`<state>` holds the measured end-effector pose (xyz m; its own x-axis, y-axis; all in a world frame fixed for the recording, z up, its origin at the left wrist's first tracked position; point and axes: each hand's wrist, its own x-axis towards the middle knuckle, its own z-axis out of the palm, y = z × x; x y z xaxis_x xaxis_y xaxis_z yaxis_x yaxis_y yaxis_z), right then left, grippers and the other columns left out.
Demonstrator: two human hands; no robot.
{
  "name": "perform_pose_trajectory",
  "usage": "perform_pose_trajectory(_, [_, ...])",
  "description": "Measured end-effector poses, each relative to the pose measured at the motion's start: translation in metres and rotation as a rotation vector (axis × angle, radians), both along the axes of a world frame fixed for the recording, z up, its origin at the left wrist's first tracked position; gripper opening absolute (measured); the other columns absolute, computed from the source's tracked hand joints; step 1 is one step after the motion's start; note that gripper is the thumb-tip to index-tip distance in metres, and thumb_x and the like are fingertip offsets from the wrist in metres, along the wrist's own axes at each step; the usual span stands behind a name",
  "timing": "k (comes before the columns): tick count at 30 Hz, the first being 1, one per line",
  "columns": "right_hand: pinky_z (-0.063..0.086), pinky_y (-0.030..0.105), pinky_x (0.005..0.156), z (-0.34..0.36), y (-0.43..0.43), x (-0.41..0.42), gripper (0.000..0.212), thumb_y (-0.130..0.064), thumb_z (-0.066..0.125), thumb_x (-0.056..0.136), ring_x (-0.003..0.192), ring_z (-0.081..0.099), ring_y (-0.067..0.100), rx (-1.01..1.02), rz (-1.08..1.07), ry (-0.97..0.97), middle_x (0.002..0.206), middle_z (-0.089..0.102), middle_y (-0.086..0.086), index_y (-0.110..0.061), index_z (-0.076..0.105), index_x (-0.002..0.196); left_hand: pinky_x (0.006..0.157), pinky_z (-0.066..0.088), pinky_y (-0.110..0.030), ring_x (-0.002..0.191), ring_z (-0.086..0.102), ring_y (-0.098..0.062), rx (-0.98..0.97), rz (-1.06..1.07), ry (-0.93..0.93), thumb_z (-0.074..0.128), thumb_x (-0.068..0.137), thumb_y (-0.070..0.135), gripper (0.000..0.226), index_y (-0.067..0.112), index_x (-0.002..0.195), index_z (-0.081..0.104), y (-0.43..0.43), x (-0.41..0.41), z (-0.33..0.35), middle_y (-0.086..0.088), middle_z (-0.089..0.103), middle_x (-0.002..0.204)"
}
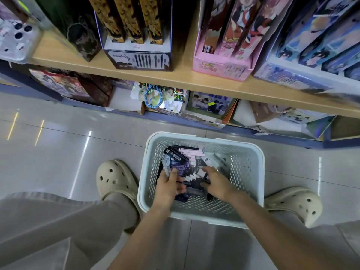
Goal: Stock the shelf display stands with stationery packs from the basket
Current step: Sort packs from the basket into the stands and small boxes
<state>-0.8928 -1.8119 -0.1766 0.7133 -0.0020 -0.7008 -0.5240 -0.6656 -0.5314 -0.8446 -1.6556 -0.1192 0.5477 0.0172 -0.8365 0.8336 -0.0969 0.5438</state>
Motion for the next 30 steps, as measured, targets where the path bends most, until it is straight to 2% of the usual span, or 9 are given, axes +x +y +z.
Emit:
perform_pose_trajectory(4, [0.024,0.028,0.110,-0.019,0.004,0.003,0.074,-0.026,0.067,0.087,0.135,0.030,0.022,-0.095,0.143,0.011,0.144,0.034,0.008,-0.011,0.026,0.146,0.055,0.054,-0.029,0.060,0.056,-0.021,0.009,-0.004,0.010,0.042,0.101,0.018,0.012,0.015,0.092,0.049,0.002,-0.002,-0.004,-0.008,0.060,0.074])
perform_pose_trajectory(9, [0.027,0.032,0.108,-0.033,0.006,0.011,0.083,-0.047,0.072,0.076,0.128,0.033,0.025,-0.272,0.248,0.026,0.135,0.039,0.010,-0.007,0.035,0.139,0.058,0.053,-0.031,0.059,0.055,-0.020,0.004,0.004,0.019,0.042,0.101,0.018,0.011,0.015,0.094,0.050,0.001,0.000,-0.005,-0.008,0.059,0.073])
perform_pose_trajectory(12, [0.027,0.033,0.107,-0.038,0.007,0.014,0.072,-0.048,0.070,0.078,0.128,0.034,0.025,-0.289,0.315,0.058,0.135,0.041,0.010,-0.008,0.046,0.133,0.059,0.055,-0.030,0.059,0.055,-0.019,0.000,0.002,0.024,0.042,0.101,0.019,0.011,0.017,0.095,0.051,0.003,0.000,-0.004,-0.007,0.060,0.074])
perform_pose_trajectory(15, [0.029,0.033,0.106,-0.043,0.009,0.010,0.065,-0.045,0.069,0.080,0.127,0.036,0.025,-0.287,0.309,0.052,0.135,0.046,0.009,-0.010,0.048,0.131,0.056,0.055,-0.028,0.058,0.055,-0.019,0.005,-0.006,0.029,0.042,0.102,0.019,0.010,0.015,0.098,0.050,0.004,-0.002,-0.005,-0.007,0.060,0.074])
perform_pose_trajectory(20, [0.038,0.030,0.100,-0.043,0.005,0.009,0.048,-0.035,0.071,0.082,0.121,0.047,0.025,-0.212,0.253,0.078,0.126,0.058,0.009,-0.012,0.056,0.122,0.061,0.055,-0.032,0.059,0.056,-0.019,0.003,-0.008,0.029,0.042,0.102,0.019,0.011,0.018,0.095,0.051,0.005,-0.004,-0.004,-0.006,0.062,0.074])
perform_pose_trajectory(24, [0.040,0.028,0.093,-0.039,0.003,0.013,0.042,-0.032,0.066,0.087,0.116,0.052,0.026,-0.142,0.309,0.145,0.125,0.059,0.010,-0.010,0.060,0.122,0.060,0.054,-0.030,0.058,0.055,-0.019,0.010,-0.011,0.030,0.041,0.102,0.016,0.013,0.017,0.093,0.051,0.006,-0.003,-0.003,-0.006,0.061,0.072])
perform_pose_trajectory(28, [0.045,0.029,0.083,-0.034,-0.002,0.014,0.033,-0.025,0.062,0.090,0.100,0.058,0.026,-0.076,0.269,0.156,0.115,0.063,0.012,-0.007,0.061,0.118,0.053,0.050,-0.024,0.050,0.042,-0.012,0.085,-0.098,0.007,0.042,0.100,0.010,0.017,0.014,0.085,0.048,0.010,-0.004,-0.006,-0.002,0.044,0.060])
perform_pose_trajectory(30, [0.046,0.029,0.074,-0.030,-0.004,0.012,0.028,-0.021,0.059,0.092,0.085,0.058,0.022,-0.044,0.207,0.106,0.098,0.064,0.012,-0.004,0.060,0.114,0.052,0.047,-0.025,0.044,0.038,-0.010,0.109,-0.130,0.003,0.044,0.099,0.010,0.017,0.013,0.083,0.047,0.010,-0.006,-0.009,0.000,0.038,0.057])
